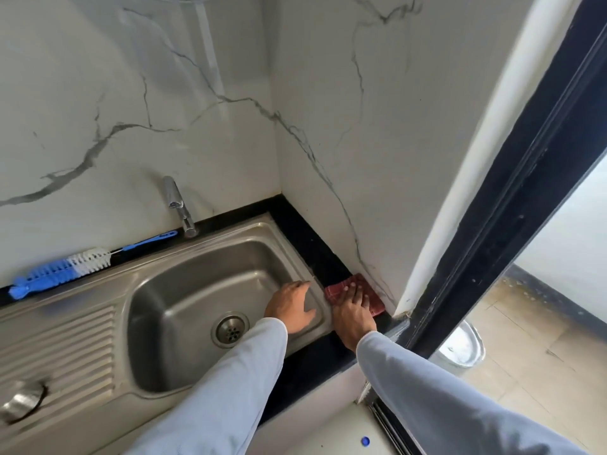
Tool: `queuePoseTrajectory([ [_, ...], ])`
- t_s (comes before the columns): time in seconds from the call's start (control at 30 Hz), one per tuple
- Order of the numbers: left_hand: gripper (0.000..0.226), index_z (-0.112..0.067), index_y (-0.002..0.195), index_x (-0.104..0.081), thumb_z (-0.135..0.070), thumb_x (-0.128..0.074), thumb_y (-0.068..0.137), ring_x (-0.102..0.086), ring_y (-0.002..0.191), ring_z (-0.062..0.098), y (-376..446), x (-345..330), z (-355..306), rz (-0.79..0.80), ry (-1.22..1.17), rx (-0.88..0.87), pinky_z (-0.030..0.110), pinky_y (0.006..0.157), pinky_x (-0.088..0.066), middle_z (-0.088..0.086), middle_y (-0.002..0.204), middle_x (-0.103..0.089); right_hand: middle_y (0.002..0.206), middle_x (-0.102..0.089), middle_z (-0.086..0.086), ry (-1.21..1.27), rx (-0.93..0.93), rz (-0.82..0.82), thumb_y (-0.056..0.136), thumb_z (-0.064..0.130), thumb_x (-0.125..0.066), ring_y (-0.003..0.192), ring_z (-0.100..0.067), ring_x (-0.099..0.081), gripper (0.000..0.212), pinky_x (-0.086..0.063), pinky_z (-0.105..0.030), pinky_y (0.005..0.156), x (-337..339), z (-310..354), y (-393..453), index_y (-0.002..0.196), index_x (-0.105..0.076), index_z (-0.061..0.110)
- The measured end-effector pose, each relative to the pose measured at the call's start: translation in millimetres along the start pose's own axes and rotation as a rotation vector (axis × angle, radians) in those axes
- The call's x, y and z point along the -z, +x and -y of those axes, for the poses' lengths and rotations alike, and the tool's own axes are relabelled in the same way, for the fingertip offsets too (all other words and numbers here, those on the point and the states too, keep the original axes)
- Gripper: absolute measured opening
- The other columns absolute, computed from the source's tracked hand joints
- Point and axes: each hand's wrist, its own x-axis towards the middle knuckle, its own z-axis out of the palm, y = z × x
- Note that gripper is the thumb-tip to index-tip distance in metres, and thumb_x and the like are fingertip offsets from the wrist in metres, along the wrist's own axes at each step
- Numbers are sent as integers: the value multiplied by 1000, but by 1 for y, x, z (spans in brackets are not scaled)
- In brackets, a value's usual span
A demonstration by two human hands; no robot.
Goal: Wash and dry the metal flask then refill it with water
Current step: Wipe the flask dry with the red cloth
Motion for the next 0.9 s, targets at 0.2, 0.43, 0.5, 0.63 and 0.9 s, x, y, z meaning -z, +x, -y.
queuePoseTrajectory([
  [0.2,69,-13,156,-37,-33,-64,96,-37,148,23,-16,6,17,-48,0,89,34,120,-31,5,159,-43,128,-59,-27,241,73,-107,97,-2,-31,115,-37,-62,38,-53,-39,92,31,6,13,128,-52,-8],
  [0.43,67,-14,156,-38,-29,-65,96,-40,146,23,-42,30,40,-117,-19,177,37,118,-35,5,157,-46,71,-70,-10,1607,-61,160,110,28,-34,67,-15,-68,45,-55,-23,67,83,21,-6,79,-59,6],
  [0.5,67,-18,155,-38,-30,-65,96,-43,144,24,-53,37,47,-138,-37,206,38,116,-38,4,155,-49,99,-75,-21,1942,-180,319,109,30,-36,95,-30,-71,39,-59,-40,83,85,36,-5,105,-63,1],
  [0.63,64,-22,154,-39,-33,-64,96,-48,140,25,-87,48,68,-181,-45,296,41,112,-43,4,152,-52,119,-71,-21,2135,-64,535,106,42,-42,113,-36,-68,43,-55,-53,94,89,67,-9,129,-59,9],
  [0.9,64,-18,155,-40,-32,-64,97,-52,136,28,-184,66,118,-307,-61,548,39,111,-44,5,151,-53,114,-73,-19,2028,-172,726,79,27,-86,97,-35,-74,65,-61,-52,77,91,156,-39,130,-51,7],
])
